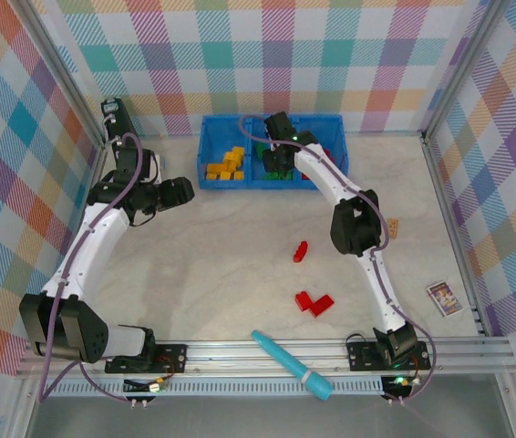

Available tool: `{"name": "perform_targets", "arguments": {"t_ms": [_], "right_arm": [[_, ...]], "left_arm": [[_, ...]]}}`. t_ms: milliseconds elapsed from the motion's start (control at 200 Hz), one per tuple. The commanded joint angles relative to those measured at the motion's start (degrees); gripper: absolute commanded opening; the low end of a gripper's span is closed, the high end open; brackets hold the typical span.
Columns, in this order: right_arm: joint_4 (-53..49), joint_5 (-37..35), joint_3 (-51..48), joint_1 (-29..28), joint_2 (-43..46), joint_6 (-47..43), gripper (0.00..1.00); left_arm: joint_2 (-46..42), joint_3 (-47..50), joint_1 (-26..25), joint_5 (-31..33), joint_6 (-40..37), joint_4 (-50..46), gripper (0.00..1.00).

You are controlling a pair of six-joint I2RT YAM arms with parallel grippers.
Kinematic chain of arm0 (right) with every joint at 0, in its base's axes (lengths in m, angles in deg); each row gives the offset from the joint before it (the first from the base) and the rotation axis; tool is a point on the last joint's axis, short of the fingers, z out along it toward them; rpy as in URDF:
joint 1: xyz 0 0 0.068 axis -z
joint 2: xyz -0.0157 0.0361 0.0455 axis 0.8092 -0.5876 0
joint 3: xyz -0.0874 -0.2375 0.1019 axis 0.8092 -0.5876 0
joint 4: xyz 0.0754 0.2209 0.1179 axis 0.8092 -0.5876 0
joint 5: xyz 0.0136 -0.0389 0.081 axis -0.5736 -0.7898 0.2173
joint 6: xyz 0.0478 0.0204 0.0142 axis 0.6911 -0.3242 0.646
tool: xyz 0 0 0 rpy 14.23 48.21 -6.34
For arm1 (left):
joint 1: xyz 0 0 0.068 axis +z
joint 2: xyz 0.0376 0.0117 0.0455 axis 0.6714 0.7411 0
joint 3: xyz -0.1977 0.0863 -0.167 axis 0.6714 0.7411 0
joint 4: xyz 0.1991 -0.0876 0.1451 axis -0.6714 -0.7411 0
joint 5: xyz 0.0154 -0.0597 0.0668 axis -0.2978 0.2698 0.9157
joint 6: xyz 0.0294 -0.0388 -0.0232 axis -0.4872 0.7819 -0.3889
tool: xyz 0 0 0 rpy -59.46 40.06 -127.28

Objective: Sort the legos into containers by color
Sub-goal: Place the lego in the container, then pick up the lego from the center of the table.

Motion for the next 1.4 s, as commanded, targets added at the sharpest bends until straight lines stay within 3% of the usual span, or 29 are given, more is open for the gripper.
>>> {"name": "perform_targets", "arguments": {"t_ms": [0, 220, 375, 550, 685, 1115, 1235, 1395], "right_arm": [[1.31, 1.57, -4.63, 0.06, 9.13, 1.08, 0.44], [2.35, 4.42, -22.56, -0.56, 26.01, 5.58, 0.49], [-5.22, 0.95, -37.91, -0.47, 37.40, 18.49, 0.52], [1.52, 9.17, -62.59, -0.59, 50.31, 36.08, 0.71], [8.14, 11.99, -73.97, -2.14, 54.85, 44.84, 0.75], [16.54, 13.66, -77.24, -5.04, 44.32, 47.14, 0.73], [15.49, 12.77, -76.33, -5.13, 42.21, 45.88, 0.63], [12.78, 10.93, -75.00, -5.21, 41.04, 43.57, 0.40]], "left_arm": [[-1.60, -0.37, -0.63, -0.55, -0.08, -0.89, 0.78], [-1.65, 0.15, -0.84, -1.51, 0.23, 0.05, 0.78], [-1.58, -0.44, -1.21, -1.95, 0.36, 0.08, 0.78], [-0.52, -1.08, -2.03, -1.76, -0.18, -0.10, 0.78], [0.36, -1.60, -3.29, -2.33, -0.43, 0.34, 0.77], [0.48, -2.64, -4.25, -2.22, -0.61, -0.43, 0.78], [0.68, -3.09, -4.25, -2.13, -0.72, -0.78, 0.78], [1.46, -3.43, -4.25, -2.47, -0.62, -0.72, 0.78]]}}
